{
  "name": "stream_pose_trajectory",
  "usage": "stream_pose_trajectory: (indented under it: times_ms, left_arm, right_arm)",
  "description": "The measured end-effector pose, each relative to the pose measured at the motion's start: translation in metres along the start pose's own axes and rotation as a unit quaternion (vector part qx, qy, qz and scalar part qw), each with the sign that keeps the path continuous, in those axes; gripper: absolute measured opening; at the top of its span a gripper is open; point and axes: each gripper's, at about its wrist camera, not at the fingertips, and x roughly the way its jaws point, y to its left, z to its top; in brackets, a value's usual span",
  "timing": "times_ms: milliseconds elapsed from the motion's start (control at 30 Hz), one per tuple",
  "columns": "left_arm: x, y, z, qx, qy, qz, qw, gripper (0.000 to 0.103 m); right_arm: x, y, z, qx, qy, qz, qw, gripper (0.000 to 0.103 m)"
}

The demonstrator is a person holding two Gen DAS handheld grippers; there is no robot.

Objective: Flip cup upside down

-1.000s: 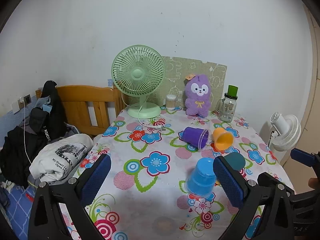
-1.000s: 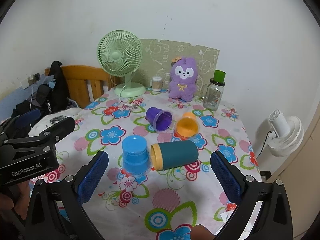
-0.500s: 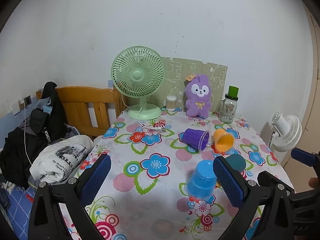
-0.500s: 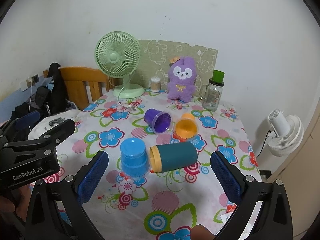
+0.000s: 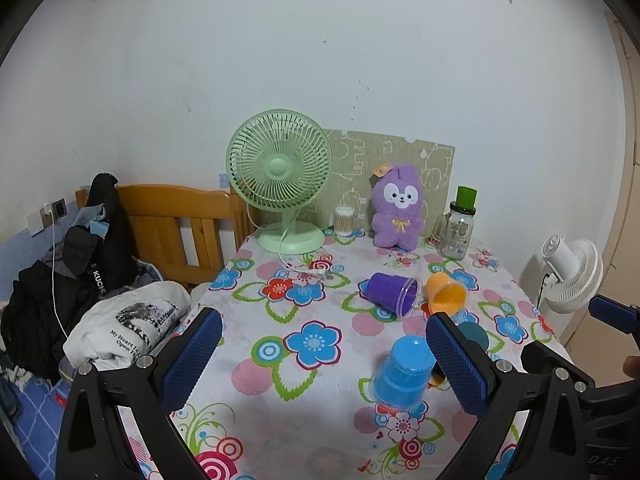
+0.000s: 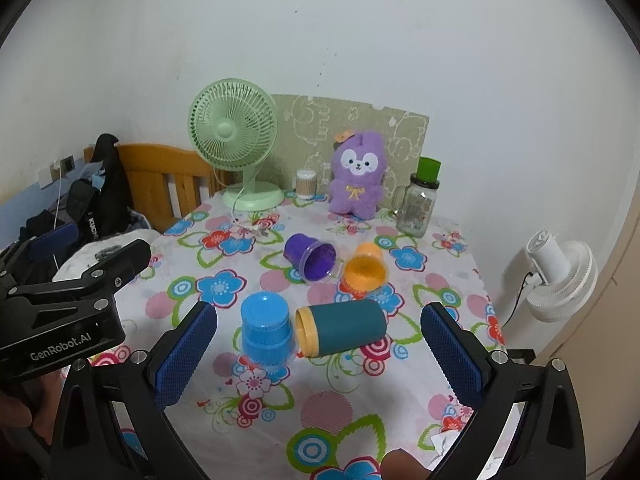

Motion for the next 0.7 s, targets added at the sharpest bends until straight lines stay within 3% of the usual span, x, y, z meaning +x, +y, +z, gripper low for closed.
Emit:
stream_pose_trajectory:
  times_ms: [700]
  left_arm:
    - [-0.0069,-0.0033,0.0044,0.004,-0.006,0.003,1.0000,0.103]
  right_arm:
    - [-0.0074,-0.0009,0.0030,0.000,-0.003,-0.013,1.000,0.103]
